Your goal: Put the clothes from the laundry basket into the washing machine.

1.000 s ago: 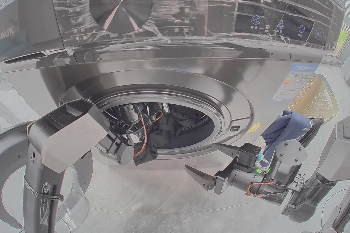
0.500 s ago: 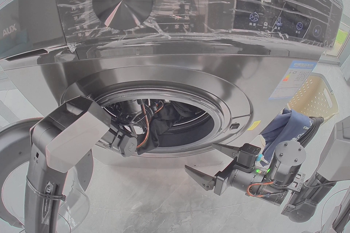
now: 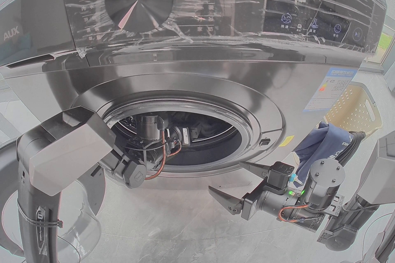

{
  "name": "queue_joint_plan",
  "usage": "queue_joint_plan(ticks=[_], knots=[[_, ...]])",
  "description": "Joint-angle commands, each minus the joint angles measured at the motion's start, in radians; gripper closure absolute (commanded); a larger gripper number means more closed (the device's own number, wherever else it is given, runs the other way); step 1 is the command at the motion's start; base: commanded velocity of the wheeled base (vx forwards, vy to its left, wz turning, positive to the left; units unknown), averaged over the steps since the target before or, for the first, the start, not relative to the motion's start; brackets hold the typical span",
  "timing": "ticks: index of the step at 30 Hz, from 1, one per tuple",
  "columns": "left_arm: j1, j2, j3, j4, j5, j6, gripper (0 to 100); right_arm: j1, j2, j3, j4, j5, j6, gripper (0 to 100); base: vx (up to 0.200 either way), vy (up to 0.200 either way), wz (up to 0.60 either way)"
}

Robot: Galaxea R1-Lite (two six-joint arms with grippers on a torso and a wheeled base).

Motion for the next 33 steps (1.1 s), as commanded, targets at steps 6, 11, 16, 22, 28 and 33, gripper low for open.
queue_joint_plan(ticks=[6,11,16,22,28,33], knots=[[-0.011,0.065,0.017,0.005,-0.002,0.019,0,0.001,0.002,-0.001,0.000,0.000,0.000,0,0.000,0.000,0.00],[-0.007,0.094,-0.012,0.008,0.000,0.039,100,0.003,0.007,-0.004,0.000,0.000,0.000,0,0.000,0.000,0.00],[-0.005,0.140,-0.111,-0.005,0.009,0.036,100,0.003,0.007,-0.003,0.000,0.000,0.000,0,0.000,0.000,0.00],[0.001,0.201,-0.251,-0.067,0.032,0.027,100,0.003,0.007,-0.003,0.000,0.000,0.000,0,0.000,0.000,0.00],[0.028,0.286,-0.450,-0.094,0.081,0.015,100,0.003,0.010,-0.003,0.000,0.000,0.000,0,0.000,0.000,0.00],[0.039,0.338,-0.588,-0.091,0.109,0.009,100,0.003,0.010,-0.001,0.000,0.000,0.000,0,0.000,0.000,0.00]])
